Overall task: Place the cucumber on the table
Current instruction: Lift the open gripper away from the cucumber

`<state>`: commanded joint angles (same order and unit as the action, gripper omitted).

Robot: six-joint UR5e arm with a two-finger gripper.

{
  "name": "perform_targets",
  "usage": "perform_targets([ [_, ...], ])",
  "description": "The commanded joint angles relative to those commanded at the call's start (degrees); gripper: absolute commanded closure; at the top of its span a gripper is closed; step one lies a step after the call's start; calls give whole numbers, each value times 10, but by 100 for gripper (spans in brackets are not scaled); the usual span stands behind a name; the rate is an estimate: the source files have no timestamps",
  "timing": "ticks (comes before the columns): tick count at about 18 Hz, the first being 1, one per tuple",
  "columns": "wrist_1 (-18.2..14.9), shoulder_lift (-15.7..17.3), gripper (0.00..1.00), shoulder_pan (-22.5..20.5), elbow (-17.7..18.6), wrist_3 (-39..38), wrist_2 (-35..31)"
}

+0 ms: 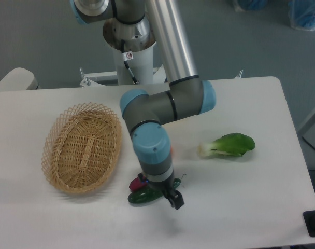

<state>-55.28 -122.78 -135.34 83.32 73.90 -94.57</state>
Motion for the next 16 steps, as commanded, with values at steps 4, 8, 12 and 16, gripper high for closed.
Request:
perform_targets([
  [4,-25,2,0,-27,-22,14,24],
  [8,-61,-3,0,-52,-50,60,41],
  [12,-62,-3,0,-88,-54,89,81],
  [16,-65,-3,0,-109,-54,114,82],
])
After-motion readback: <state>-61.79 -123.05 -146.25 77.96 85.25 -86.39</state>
